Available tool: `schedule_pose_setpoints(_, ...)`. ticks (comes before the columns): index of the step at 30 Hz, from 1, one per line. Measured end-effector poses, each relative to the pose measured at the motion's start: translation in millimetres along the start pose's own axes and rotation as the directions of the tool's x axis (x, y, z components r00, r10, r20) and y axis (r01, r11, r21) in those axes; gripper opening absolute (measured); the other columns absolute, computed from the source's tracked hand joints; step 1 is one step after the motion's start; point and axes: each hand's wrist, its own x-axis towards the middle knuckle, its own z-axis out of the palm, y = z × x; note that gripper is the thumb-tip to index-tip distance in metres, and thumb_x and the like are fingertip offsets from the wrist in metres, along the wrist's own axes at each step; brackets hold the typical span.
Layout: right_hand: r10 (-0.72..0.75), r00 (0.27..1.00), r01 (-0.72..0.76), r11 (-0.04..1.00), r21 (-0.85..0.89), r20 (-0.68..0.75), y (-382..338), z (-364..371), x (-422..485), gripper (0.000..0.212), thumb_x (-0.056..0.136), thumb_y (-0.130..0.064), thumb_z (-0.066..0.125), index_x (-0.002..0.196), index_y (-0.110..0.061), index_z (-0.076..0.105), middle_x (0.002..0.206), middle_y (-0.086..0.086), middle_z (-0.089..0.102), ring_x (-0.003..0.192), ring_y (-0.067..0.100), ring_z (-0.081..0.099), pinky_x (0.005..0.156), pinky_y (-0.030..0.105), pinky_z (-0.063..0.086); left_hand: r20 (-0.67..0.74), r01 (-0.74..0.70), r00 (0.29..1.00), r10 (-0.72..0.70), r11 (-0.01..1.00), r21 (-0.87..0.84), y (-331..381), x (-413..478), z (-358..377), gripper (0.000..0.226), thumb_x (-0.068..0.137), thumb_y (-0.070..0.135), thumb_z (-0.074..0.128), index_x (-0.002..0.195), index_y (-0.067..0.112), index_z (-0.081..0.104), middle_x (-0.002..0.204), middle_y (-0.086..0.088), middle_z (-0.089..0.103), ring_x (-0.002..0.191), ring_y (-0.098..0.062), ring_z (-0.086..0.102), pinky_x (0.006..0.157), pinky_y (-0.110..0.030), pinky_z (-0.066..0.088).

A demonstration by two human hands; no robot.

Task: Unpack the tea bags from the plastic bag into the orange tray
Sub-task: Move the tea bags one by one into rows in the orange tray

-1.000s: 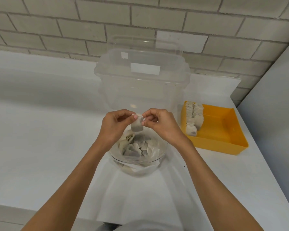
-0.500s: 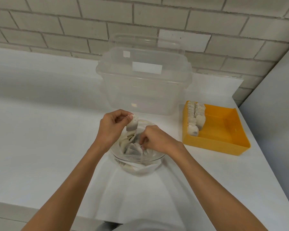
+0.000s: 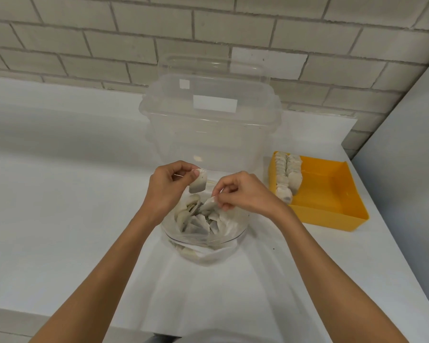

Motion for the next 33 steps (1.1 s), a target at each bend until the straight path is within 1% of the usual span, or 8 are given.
schedule_pose_setpoints(4,-0.004,0.999,0.008,0.997,0.083,-0.043,-4,-21,-9,0.008,0.080,-0.016,0.075,0.080,-0.008,0.074,0.071,0.009,0.073,0.066,0.014,0.070,0.070,0.024,0.058,0.036,-0.038,0.999,0.039,0.999,-0.021,11,6,7,0.007,0.087,0.027,0.068,0.087,0.024,0.074,0.084,0.003,0.072,0.086,-0.024,0.065,0.085,-0.037,0.052)
schedule_pose_setpoints(9,-0.043,0.988,0.015,0.982,-0.186,-0.146,-5,-56,-15,0.017,0.073,-0.004,0.074,0.082,-0.018,0.073,0.076,0.003,0.070,0.065,0.005,0.062,0.070,0.022,0.052,0.113,-0.113,0.987,0.112,0.994,-0.002,35,17,27,0.007,0.087,0.027,0.068,0.087,0.024,0.074,0.083,0.001,0.071,0.075,-0.009,0.059,0.075,-0.026,0.047)
schedule_pose_setpoints(13,-0.056,0.971,-0.019,0.951,-0.310,-0.231,-8,-89,-24,0.029,0.074,0.002,0.068,0.092,-0.020,0.070,0.080,-0.003,0.067,0.066,0.004,0.060,0.068,0.012,0.048,0.172,-0.166,0.971,0.165,0.986,-0.011,55,28,49,0.007,0.086,0.025,0.069,0.087,0.020,0.074,0.087,0.002,0.073,0.076,-0.008,0.061,0.077,-0.026,0.049)
schedule_pose_setpoints(20,-0.095,0.921,-0.074,0.909,-0.410,-0.377,3,-137,-41,0.019,0.081,-0.002,0.068,0.085,-0.019,0.075,0.076,-0.007,0.069,0.073,-0.004,0.059,0.064,-0.003,0.038,0.290,-0.248,0.927,0.237,0.969,0.002,80,37,92,0.009,0.088,0.024,0.068,0.089,0.020,0.075,0.088,0.004,0.073,0.079,-0.012,0.063,0.075,-0.021,0.048)
schedule_pose_setpoints(22,-0.092,0.906,-0.094,0.909,-0.407,-0.413,13,-145,-44,0.019,0.083,-0.004,0.067,0.083,-0.022,0.074,0.078,-0.008,0.069,0.076,-0.001,0.059,0.066,0.002,0.040,0.314,-0.266,0.916,0.249,0.964,0.012,84,38,103,0.008,0.088,0.024,0.068,0.089,0.020,0.075,0.087,0.007,0.073,0.078,-0.007,0.062,0.072,-0.016,0.047)
schedule_pose_setpoints(25,-0.066,0.899,-0.152,0.880,-0.450,-0.433,35,-154,-44,0.020,0.085,-0.007,0.065,0.082,-0.025,0.072,0.083,-0.003,0.069,0.081,0.010,0.060,0.074,0.025,0.049,0.339,-0.285,0.903,0.264,0.959,0.010,88,38,114,0.010,0.088,0.023,0.067,0.090,0.018,0.076,0.085,0.009,0.072,0.075,-0.003,0.060,0.069,-0.011,0.046)
schedule_pose_setpoints(27,-0.018,0.907,-0.206,0.852,-0.480,-0.421,53,-156,-42,0.018,0.086,-0.008,0.065,0.082,-0.024,0.072,0.084,-0.001,0.068,0.082,0.015,0.060,0.074,0.033,0.050,0.349,-0.286,0.898,0.268,0.958,0.000,90,37,118,0.010,0.088,0.021,0.067,0.091,0.017,0.075,0.084,0.010,0.071,0.073,-0.001,0.059,0.068,-0.008,0.044)
schedule_pose_setpoints(33,0.118,0.942,-0.262,0.843,-0.470,-0.313,93,-147,-30,0.020,0.083,-0.001,0.066,0.078,-0.020,0.071,0.077,0.000,0.066,0.075,0.014,0.059,0.067,0.022,0.044,0.363,-0.279,0.895,0.261,0.960,-0.002,87,38,123,0.009,0.088,0.022,0.068,0.091,0.017,0.075,0.083,0.012,0.070,0.072,0.004,0.057,0.069,-0.009,0.044)
